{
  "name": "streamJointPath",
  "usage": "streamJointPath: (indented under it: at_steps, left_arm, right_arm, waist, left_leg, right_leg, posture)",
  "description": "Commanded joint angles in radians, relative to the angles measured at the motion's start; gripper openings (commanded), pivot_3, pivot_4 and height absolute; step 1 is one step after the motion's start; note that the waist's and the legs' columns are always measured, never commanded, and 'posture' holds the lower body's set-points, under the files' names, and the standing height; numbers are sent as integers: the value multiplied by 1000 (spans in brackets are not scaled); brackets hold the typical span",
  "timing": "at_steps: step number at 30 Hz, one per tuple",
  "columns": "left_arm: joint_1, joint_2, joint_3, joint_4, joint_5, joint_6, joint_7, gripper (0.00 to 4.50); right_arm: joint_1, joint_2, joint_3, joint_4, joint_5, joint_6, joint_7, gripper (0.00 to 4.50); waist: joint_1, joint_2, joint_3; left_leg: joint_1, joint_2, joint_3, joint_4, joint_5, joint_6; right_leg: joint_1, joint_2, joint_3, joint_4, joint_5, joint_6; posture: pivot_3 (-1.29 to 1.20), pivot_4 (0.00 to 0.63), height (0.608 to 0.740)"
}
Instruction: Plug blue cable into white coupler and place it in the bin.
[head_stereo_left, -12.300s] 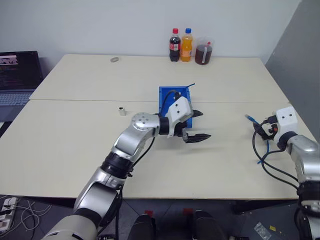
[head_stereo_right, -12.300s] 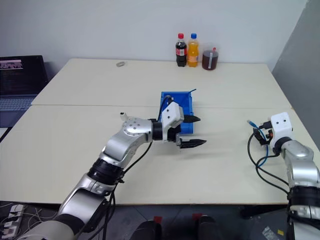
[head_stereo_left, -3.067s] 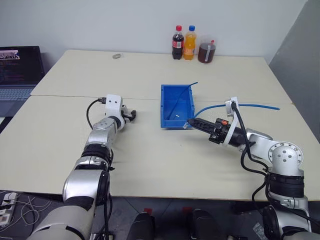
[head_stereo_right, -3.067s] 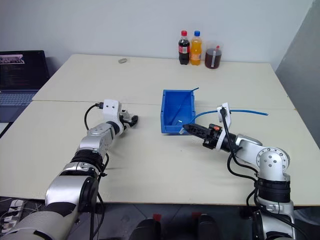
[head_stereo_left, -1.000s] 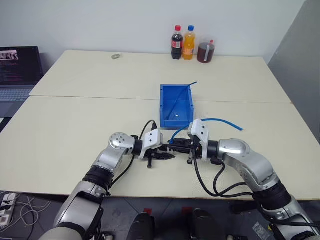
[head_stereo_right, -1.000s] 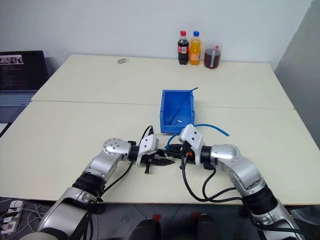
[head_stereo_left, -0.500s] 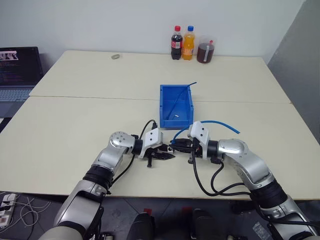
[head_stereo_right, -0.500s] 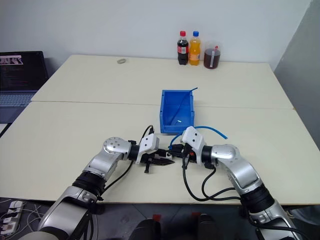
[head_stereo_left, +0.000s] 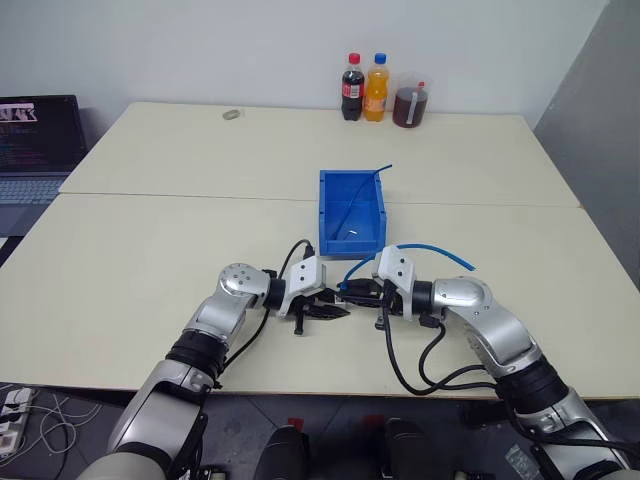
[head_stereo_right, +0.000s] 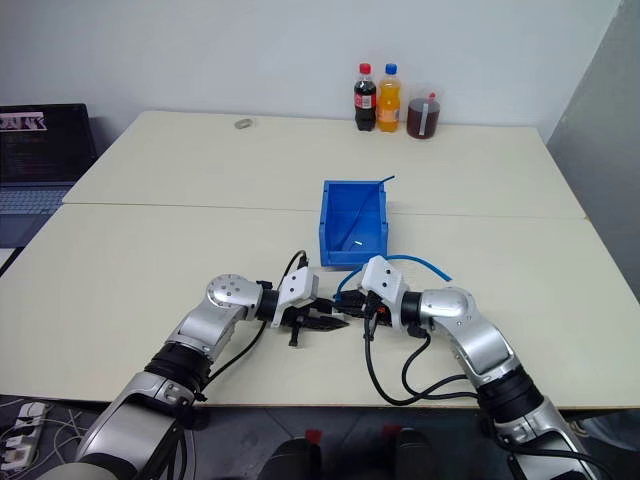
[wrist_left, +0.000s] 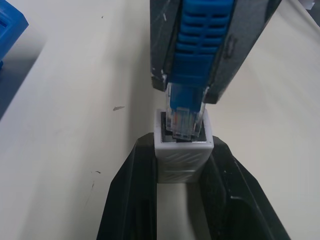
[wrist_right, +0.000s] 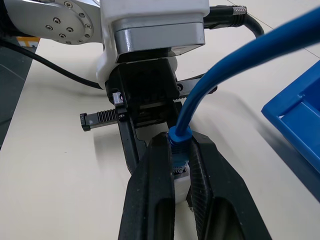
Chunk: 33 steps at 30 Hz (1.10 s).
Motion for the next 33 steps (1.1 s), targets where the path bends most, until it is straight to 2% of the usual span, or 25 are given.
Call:
streamJointPath:
  at_steps: [1,13,19,31,32,33]
  left_arm:
    - [-18,-3,21,-24,-8,1,-3,785]
    - [-10,6,27,-38,-7,2,-1,785]
    - [10,16,32,-64,-9,10,8,785]
    - [35,35,39,-95,-7,11,38,785]
    - [35,36,46,-99,-18,23,38,1135]
    - [35,37,52,-103,-26,32,38,1135]
  right_arm:
    - [-16,-23,41,51,-35,-34,78,161]
    - [-145,-2,89,266,-78,-164,269,161]
    - [-167,31,78,347,-85,-158,276,161]
    - [-104,44,71,384,-102,-176,248,161]
    - [-108,49,55,370,-86,-153,237,161]
    - [-110,54,43,359,-76,-136,230,161]
  waist:
    - [0,0,0]
    - [-1,0,0]
    - [-2,0,0]
    - [-4,0,-1]
    - [-5,0,-1]
    - [-5,0,-1]
  left_leg:
    - [0,0,0,0,0,0]
    - [2,0,1,0,0,0]
    - [3,0,0,0,0,0]
    - [9,0,1,-1,0,0]
    - [9,0,1,-1,0,0]
    - [9,0,1,-1,0,0]
  right_leg:
    - [0,0,0,0,0,0]
    - [2,0,0,0,0,0]
    - [3,0,0,0,0,0]
    - [6,1,2,1,0,0]
    - [6,1,2,1,0,0]
    - [6,1,2,1,0,0]
  posture:
    - [0,150,740]
    - [0,150,740]
    - [0,150,740]
    - [0,150,740]
    - [0,150,740]
    - [0,150,740]
